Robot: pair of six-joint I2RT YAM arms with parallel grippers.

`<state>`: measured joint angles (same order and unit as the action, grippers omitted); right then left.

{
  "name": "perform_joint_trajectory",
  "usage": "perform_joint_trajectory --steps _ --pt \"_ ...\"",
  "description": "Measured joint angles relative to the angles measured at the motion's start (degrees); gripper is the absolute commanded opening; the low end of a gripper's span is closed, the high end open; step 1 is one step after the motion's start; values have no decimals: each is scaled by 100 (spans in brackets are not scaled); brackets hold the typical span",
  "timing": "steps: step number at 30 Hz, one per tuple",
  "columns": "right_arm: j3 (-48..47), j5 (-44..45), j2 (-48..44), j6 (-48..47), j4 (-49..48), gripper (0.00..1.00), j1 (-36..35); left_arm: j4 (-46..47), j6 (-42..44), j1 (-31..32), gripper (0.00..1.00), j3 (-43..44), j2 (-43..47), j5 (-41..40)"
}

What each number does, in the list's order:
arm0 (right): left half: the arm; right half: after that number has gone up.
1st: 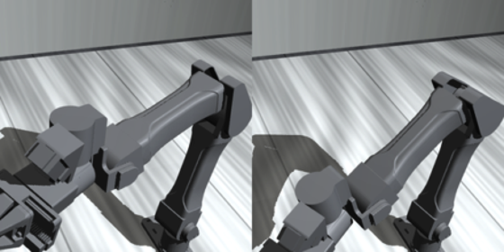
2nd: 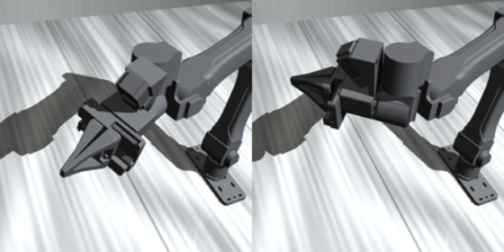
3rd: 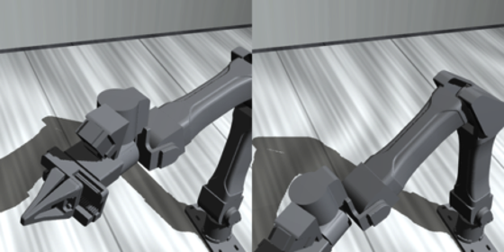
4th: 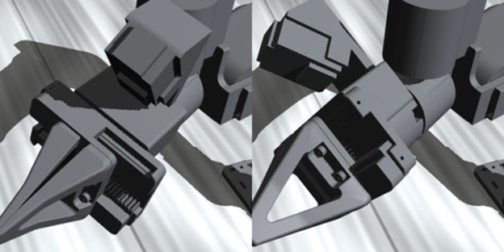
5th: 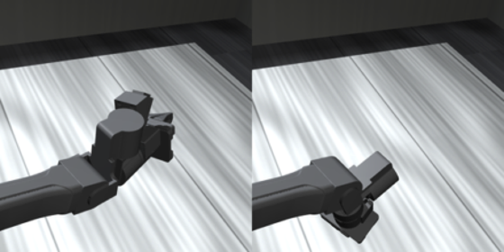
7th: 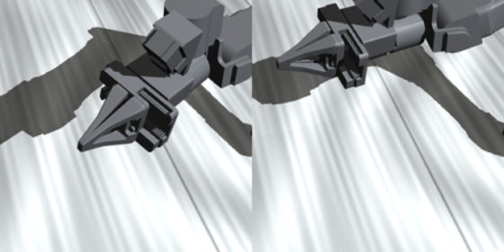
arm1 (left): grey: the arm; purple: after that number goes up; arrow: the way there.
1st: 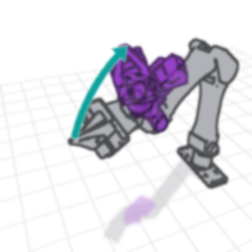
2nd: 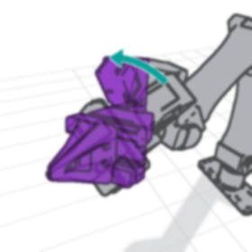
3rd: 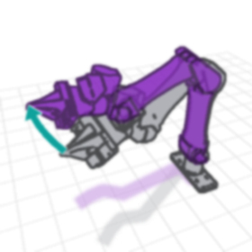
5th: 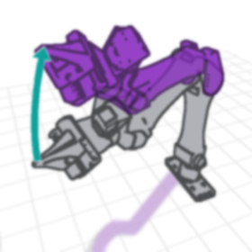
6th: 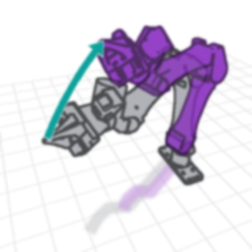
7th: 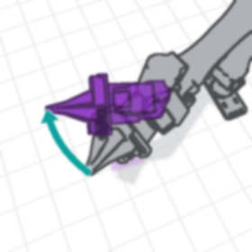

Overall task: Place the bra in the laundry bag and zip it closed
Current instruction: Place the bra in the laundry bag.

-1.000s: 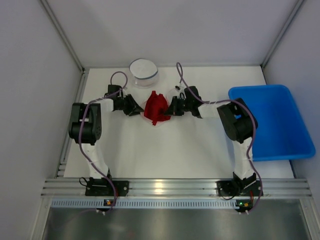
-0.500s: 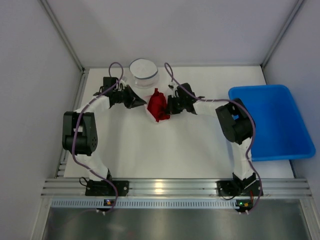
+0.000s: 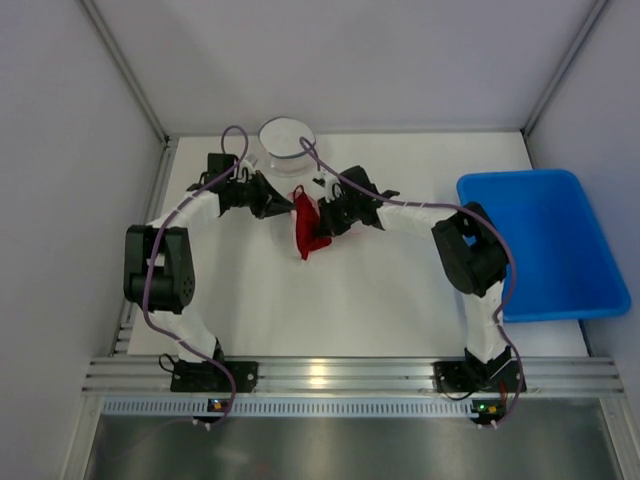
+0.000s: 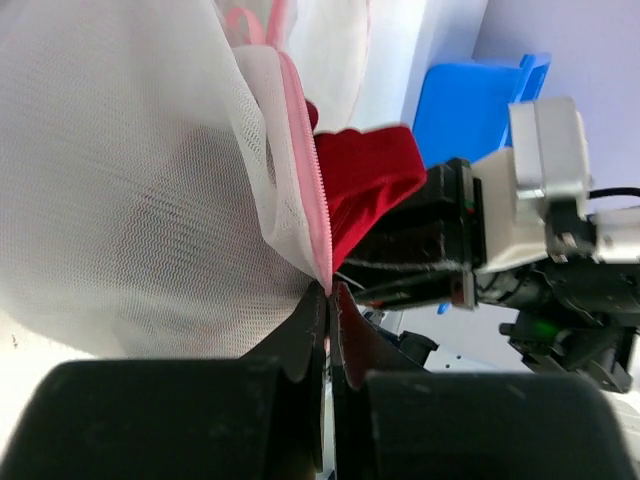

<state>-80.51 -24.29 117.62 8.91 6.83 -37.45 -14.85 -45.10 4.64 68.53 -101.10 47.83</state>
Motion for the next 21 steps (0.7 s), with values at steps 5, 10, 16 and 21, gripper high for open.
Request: perform_joint_trajectory --steps 5,10,16,21 --pt "-398 -289 -13 -710 581 0 -184 -2 70 0 0 59 -85 17" --pt "-1235 -221 568 -1132 1108 0 -452 -4 149 -7 0 61 -87 79" --pt "-1456 -197 988 -756 1222 0 -463 -15 157 -50 0 48 -85 260" --pt "-1154 -691 962 358 726 0 -273 35 221 -125 0 -295 -35 334"
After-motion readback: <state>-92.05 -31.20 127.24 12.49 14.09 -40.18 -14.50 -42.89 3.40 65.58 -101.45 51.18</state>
